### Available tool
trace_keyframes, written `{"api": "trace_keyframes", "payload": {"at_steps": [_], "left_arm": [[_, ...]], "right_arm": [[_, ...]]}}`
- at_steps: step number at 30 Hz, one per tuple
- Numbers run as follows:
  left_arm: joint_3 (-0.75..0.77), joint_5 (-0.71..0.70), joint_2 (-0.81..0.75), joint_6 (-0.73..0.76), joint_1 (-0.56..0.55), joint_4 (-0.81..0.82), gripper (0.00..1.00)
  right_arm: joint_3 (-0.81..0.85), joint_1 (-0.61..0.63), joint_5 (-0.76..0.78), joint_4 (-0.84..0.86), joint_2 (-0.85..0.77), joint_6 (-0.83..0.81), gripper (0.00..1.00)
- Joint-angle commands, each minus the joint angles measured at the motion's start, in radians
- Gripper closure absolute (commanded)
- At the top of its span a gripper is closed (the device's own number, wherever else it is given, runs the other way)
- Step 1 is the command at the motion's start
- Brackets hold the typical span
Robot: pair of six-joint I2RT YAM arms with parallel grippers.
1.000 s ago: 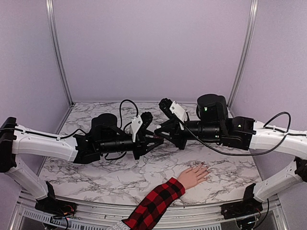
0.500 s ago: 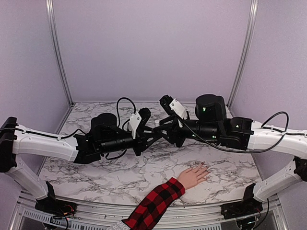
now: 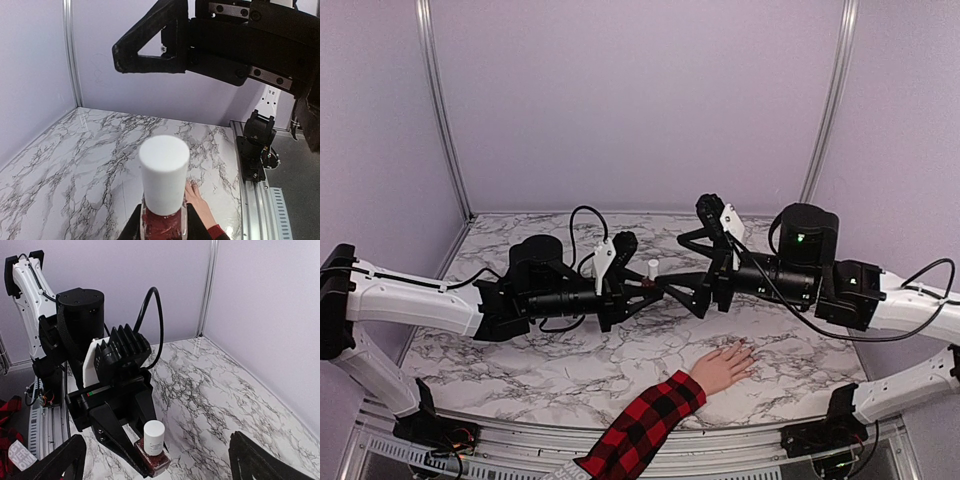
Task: Paint the nails
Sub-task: Screw the nail polish bottle cap onto the nail polish bottle.
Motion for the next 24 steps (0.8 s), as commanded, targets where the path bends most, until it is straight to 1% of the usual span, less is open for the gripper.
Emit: {"api": "trace_keyframes", "payload": {"at_steps": [1, 4, 7, 9, 13, 15, 21, 24], "left_arm": [[-0.003, 0.17, -0.025, 0.028, 0.003, 0.031, 1.0], [-0.01, 0.229, -0.032, 0.033, 0.003, 0.023, 1.0], [-0.008, 0.296, -0.031, 0.037, 0.003, 0.017, 1.0], [-0.006, 0.343, -0.028, 0.038, 0.003, 0.013, 1.0], [-0.001, 0.429, -0.024, 0.035, 0.002, 0.009, 1.0], [0.001, 0.46, -0.024, 0.033, 0.002, 0.008, 1.0], [0.007, 0.514, -0.02, 0.033, -0.005, 0.008, 1.0], [0.011, 0.528, -0.019, 0.033, -0.006, 0.007, 1.0]], "right_arm": [[-0.048, 0.003, -0.068, 0.101, -0.065, -0.021, 0.02], [-0.054, 0.003, -0.197, 0.06, -0.084, -0.093, 0.01], [-0.03, 0.003, -0.283, -0.014, -0.068, -0.14, 0.02], [-0.014, 0.003, -0.348, -0.06, -0.051, -0.179, 0.08], [0.006, 0.003, -0.42, -0.089, -0.035, -0.208, 0.3], [0.01, 0.003, -0.439, -0.09, -0.031, -0.21, 0.39], [0.024, 0.003, -0.48, -0.093, -0.022, -0.218, 0.49], [0.035, 0.003, -0.505, -0.105, -0.006, -0.221, 0.51]]}}
